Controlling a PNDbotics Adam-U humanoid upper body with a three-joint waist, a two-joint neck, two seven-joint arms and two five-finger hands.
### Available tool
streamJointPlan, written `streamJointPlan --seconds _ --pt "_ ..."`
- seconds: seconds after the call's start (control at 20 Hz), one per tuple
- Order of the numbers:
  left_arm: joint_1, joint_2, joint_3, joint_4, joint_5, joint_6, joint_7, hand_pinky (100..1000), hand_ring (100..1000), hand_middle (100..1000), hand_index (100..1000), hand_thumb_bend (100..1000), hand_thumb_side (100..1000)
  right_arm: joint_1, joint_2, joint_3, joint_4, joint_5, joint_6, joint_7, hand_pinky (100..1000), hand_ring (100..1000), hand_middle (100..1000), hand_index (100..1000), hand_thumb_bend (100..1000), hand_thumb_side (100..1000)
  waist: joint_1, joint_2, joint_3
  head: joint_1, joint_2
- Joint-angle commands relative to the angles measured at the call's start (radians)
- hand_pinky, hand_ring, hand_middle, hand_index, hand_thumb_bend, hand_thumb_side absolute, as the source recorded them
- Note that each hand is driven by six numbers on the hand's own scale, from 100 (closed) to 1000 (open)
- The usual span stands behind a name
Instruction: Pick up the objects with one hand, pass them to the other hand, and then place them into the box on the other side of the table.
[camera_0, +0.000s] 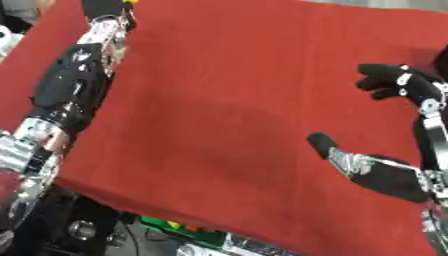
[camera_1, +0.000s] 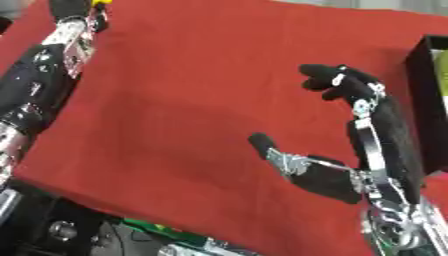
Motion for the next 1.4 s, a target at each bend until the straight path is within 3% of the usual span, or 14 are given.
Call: streamJointPlan --seconds 0.05,0.25,0.45,0.6,0.95,1.4 --pt "0.011 0.041 -0.018 -0.118 0.127 -0.046 -0.017 528 327 216 296 100 224 -0.016 -0.009 -0.007 -0.018 0.001 0.003 0.007 610 668 597 788 614 467 0.007 -0.033 0.006 -0.024 -0.002" --pt "0.082 0.031 -0.053 -0.322 0.358 -0.113 -0.135 528 317 207 286 100 326 -0.021 -0.016 -0.012 -0.036 0.009 0.01 0.032 616 672 600 791 622 459 0.013 -0.055 0.013 -0.067 -0.002" --pt "0.161 0.017 -0.106 -0.54 0.581 -0.143 -0.245 529 314 205 283 100 327 -0.022 -0.023 -0.016 -0.058 0.015 0.021 0.058 620 675 604 794 626 455 0.017 -0.078 0.019 -0.107 -0.002" --pt "0.214 0.008 -0.158 -0.685 0.687 -0.148 -0.328 535 318 210 287 100 324 -0.021 -0.029 -0.018 -0.075 0.017 0.028 0.078 623 678 607 797 632 451 0.019 -0.097 0.022 -0.138 -0.002" --pt "0.274 -0.017 -0.275 -0.907 0.809 -0.141 -0.522 541 322 215 289 100 317 -0.021 -0.039 -0.016 -0.101 0.012 0.04 0.115 626 679 609 800 642 452 0.024 -0.123 0.03 -0.206 -0.002" --pt "0.235 -0.065 -0.374 -1.03 0.903 -0.105 -0.659 547 325 219 291 100 320 -0.023 -0.057 -0.001 -0.102 -0.016 0.028 0.135 618 676 605 798 636 421 0.024 -0.127 0.03 -0.263 -0.002"
